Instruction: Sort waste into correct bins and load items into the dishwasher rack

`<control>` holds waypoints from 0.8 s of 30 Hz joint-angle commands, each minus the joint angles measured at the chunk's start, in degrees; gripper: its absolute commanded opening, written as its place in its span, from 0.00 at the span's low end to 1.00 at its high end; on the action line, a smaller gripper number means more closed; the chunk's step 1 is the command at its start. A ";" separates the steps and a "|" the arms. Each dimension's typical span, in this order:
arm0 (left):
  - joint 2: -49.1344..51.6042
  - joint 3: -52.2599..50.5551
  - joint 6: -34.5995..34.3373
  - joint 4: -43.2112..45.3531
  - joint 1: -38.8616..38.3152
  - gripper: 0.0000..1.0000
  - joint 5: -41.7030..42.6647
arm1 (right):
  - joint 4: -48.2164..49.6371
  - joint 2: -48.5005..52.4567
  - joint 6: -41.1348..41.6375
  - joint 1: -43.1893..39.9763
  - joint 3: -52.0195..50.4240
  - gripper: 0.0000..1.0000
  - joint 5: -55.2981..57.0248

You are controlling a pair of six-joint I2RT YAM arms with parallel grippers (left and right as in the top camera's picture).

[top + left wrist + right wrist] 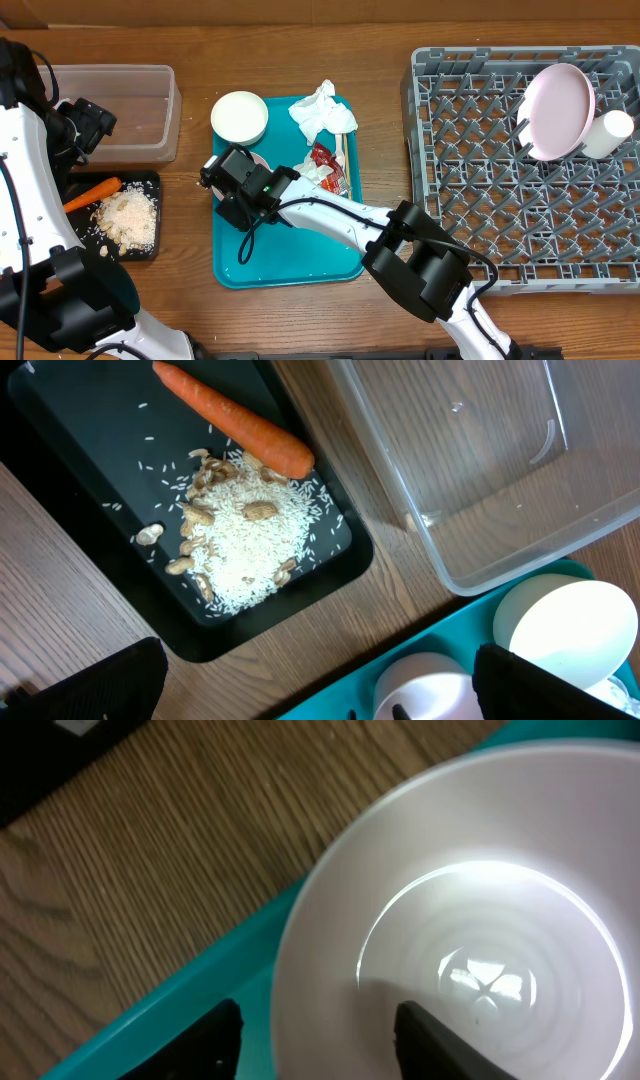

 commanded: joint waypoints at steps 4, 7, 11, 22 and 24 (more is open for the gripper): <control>-1.11 0.81 -0.98 0.04 -0.22 1.00 -0.02 | -3.93 -0.35 2.69 -0.15 5.53 0.29 0.09; -1.11 0.81 -0.98 0.04 -0.22 1.00 0.00 | -4.28 -0.87 3.58 -0.15 6.86 0.28 0.09; -1.11 0.81 -0.98 0.04 -0.22 1.00 0.00 | -5.64 -4.15 5.68 -0.17 8.46 0.23 0.09; -1.11 0.81 -0.98 0.04 -0.22 1.00 0.00 | -10.12 -5.44 7.15 -1.88 5.57 0.35 0.02; -1.11 0.81 -0.98 0.04 -0.22 1.00 0.00 | -9.68 -4.37 7.15 -1.64 3.87 0.35 -0.02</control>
